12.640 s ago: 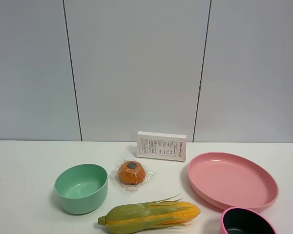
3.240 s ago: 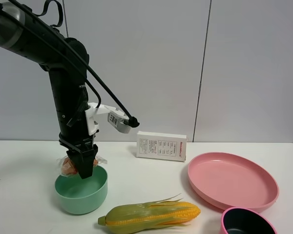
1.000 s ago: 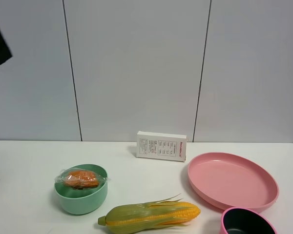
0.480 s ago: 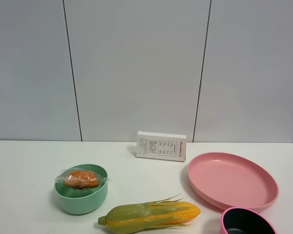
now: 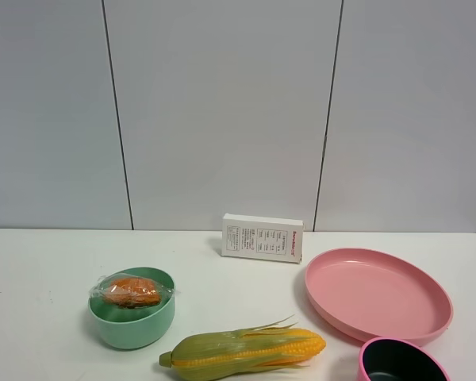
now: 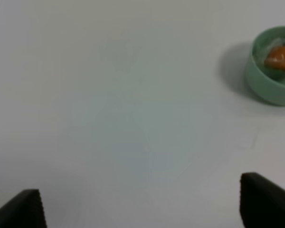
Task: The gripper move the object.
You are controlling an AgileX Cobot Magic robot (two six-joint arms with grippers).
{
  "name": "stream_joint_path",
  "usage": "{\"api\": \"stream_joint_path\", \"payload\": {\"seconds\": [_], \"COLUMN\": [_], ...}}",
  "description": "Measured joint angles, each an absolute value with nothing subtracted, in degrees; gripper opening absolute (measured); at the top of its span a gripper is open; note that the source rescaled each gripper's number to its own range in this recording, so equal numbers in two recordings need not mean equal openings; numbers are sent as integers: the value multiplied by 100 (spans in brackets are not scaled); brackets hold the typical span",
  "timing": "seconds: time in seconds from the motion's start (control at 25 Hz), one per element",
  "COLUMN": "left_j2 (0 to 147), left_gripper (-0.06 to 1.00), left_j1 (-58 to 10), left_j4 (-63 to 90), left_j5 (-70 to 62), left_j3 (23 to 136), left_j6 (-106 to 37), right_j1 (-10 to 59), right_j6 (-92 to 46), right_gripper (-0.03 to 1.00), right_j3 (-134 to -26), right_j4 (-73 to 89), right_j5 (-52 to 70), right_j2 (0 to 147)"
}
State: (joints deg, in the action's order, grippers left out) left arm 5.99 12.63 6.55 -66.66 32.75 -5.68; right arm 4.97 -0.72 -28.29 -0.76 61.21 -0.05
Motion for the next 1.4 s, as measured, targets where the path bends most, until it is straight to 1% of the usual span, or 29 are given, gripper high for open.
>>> {"api": "stream_joint_path", "payload": {"seconds": [0.08, 0.2, 0.44, 0.56, 0.64, 1.08, 1.4], "left_j2": [383, 126, -21, -21, -21, -21, -21], "left_gripper": [91, 88, 83, 83, 83, 83, 83], "left_j1": [1263, 1310, 1318, 1318, 1318, 1318, 1014], "left_j4": [686, 692, 692, 692, 681, 710, 721], "left_j5": [-6673, -6654, -6654, -6559, -6200, -6106, -6106], "left_j3": [3061, 3048, 3032, 3002, 2845, 2806, 2806], "left_j6": [-568, -558, -558, -558, -558, -644, -644], "right_j1": [497, 497, 497, 497, 497, 497, 497], "right_j6": [-72, -72, -72, -72, -72, -72, -72], "right_gripper": [100, 100, 100, 100, 100, 100, 100], "right_j3": [-2829, -2829, -2829, -2829, -2829, -2829, -2829], "right_j4": [-76, -76, -76, -76, -76, -76, -76], "right_j5": [6121, 6121, 6121, 6121, 6121, 6121, 6121], "right_j2": [-5, -5, -5, -5, -5, -5, -5]}}
